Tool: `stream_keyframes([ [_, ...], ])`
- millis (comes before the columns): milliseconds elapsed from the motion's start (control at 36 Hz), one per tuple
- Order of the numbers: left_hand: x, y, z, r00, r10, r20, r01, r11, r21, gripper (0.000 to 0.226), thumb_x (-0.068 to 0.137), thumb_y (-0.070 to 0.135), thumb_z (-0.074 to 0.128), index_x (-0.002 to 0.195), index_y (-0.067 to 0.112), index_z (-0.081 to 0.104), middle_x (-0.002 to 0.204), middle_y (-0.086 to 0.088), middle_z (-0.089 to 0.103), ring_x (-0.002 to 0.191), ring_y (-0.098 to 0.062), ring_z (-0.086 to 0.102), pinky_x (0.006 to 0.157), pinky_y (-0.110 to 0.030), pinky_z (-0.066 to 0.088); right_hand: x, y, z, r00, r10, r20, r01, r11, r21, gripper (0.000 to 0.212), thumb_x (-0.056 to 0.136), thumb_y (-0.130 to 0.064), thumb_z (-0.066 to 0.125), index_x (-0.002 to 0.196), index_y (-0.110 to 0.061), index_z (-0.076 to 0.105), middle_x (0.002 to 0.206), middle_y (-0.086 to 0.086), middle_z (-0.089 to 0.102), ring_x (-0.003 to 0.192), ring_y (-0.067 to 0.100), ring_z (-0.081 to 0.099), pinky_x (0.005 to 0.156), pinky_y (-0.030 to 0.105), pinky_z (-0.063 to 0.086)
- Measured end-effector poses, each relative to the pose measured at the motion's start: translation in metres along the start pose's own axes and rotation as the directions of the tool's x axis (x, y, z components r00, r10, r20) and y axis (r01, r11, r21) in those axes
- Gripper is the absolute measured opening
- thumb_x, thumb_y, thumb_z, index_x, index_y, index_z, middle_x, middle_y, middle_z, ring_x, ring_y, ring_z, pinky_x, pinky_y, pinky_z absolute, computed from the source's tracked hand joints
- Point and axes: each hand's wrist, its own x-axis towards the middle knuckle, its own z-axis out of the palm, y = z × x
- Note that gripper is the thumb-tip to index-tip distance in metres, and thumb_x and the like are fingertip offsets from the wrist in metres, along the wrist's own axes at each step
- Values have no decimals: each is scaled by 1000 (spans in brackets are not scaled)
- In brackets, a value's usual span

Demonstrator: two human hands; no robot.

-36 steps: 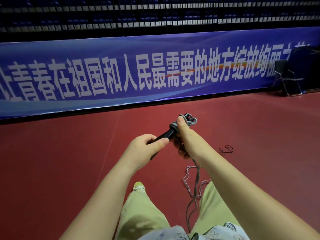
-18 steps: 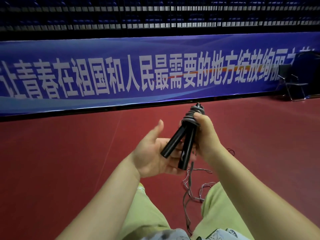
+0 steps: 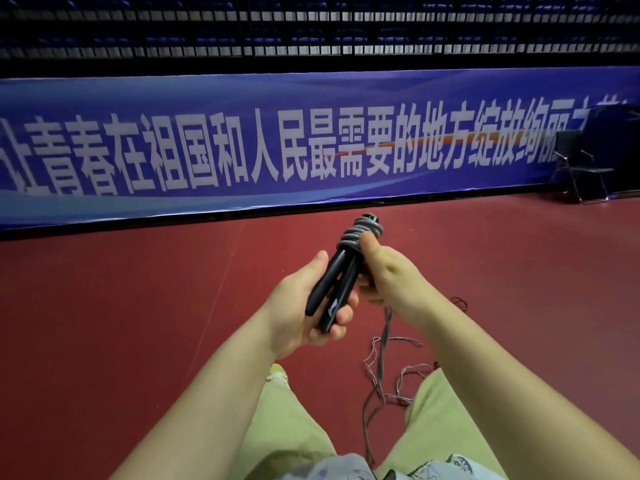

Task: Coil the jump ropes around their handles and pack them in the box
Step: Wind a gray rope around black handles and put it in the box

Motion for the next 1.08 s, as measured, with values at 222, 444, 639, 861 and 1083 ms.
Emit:
stream_keyframes([
  [222,9,-6,6,939,222,-264,-64,864,499,56,100,49,29,76,8,60,63,-7,60,54,-24,56,63,-39,52,3,9,-3,991,81,-111,-100,978,-183,51,102,-49,26,62,-20,38,47,-11,27,41,10,20,44,23,16],
  [444,8,-3,-9,789,523,-322,206,268,941,42,85,68,43,84,26,49,76,10,56,77,-16,55,57,-31,33,-2,10,-7,978,186,-98,-205,943,-262,56,93,-64,31,70,-17,52,55,-4,30,46,13,23,49,27,19],
  [639,4,3,-10,758,579,-301,155,289,945,36,81,66,52,84,30,49,80,12,54,78,-13,54,61,-31,38,4,8,4,982,55,-180,-119,923,-366,46,101,-46,32,63,-24,44,35,-12,36,33,3,29,49,28,22],
  [861,-4,9,-15,965,181,-191,-33,802,596,42,82,58,62,89,17,60,78,-1,63,66,-14,61,63,-35,49,5,8,9,966,4,-258,-62,974,-216,48,99,-52,35,66,-19,43,41,-11,31,42,8,25,51,28,18],
  [1083,-10,11,1,940,-95,326,169,964,-204,79,73,78,29,87,12,71,73,-1,60,55,-14,55,55,-24,45,-7,-25,7,966,-28,-256,15,999,-52,47,100,-45,32,78,-11,56,62,6,42,62,23,40,52,27,30],
])
